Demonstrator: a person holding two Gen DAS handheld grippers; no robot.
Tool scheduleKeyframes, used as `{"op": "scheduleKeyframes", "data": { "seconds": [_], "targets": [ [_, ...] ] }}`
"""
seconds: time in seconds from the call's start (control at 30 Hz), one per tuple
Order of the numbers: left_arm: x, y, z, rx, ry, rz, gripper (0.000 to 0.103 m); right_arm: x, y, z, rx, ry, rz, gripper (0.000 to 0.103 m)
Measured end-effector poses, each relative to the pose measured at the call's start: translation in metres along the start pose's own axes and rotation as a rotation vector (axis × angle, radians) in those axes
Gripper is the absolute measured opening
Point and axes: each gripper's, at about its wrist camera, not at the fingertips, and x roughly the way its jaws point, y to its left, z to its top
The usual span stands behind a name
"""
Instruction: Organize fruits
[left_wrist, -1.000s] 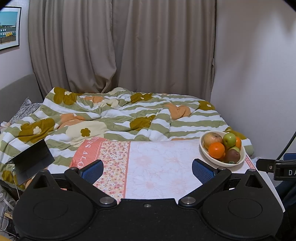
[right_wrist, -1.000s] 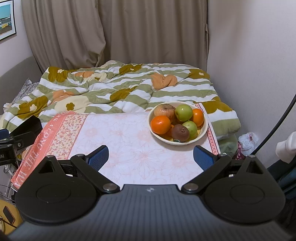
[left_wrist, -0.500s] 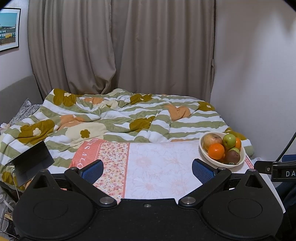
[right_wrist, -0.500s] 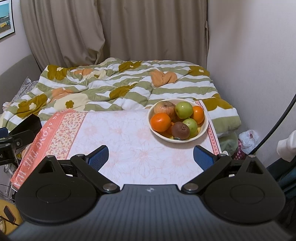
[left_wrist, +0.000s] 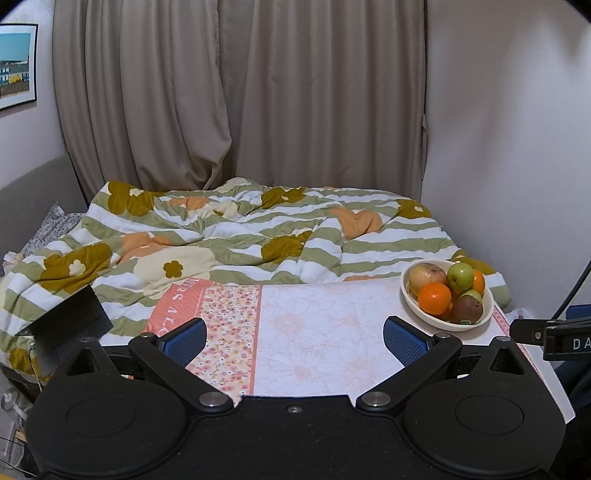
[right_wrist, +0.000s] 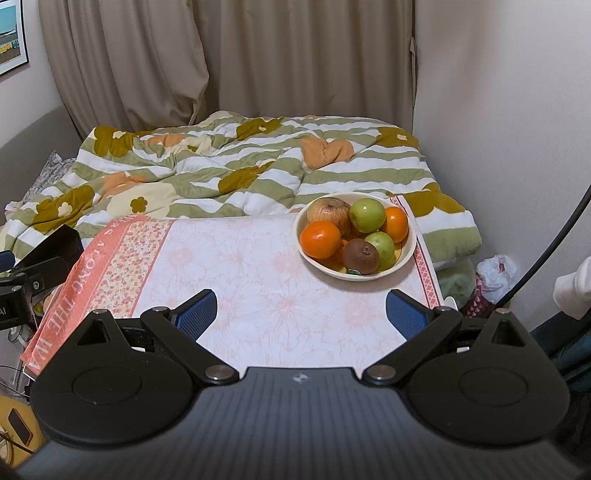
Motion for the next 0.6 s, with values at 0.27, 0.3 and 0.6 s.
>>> {"op": "scheduleKeyframes", "data": {
  "seconds": [0.27, 0.3, 0.6],
  "targets": [
    [-0.0057, 0.0000, -0.0035, 0.017, -0.023, 0.024, 0.103, -0.0007, -0.0011, -0.0001, 0.001, -0.001, -0.002, 0.103],
    [-0.0059, -0.0001, -0.0036, 0.017, -0.022, 0.017, 0.103, -0.0010, -0.0012, -0.0010, 0.002, -0.002, -0.003, 0.103],
    [0.0005, 0.0026, -0.0027, -0.002, 0.003, -0.019, 0.103, 0.0004, -0.0024, -0.0017, 0.008, 0.010, -0.014, 0.103]
  ]
}}
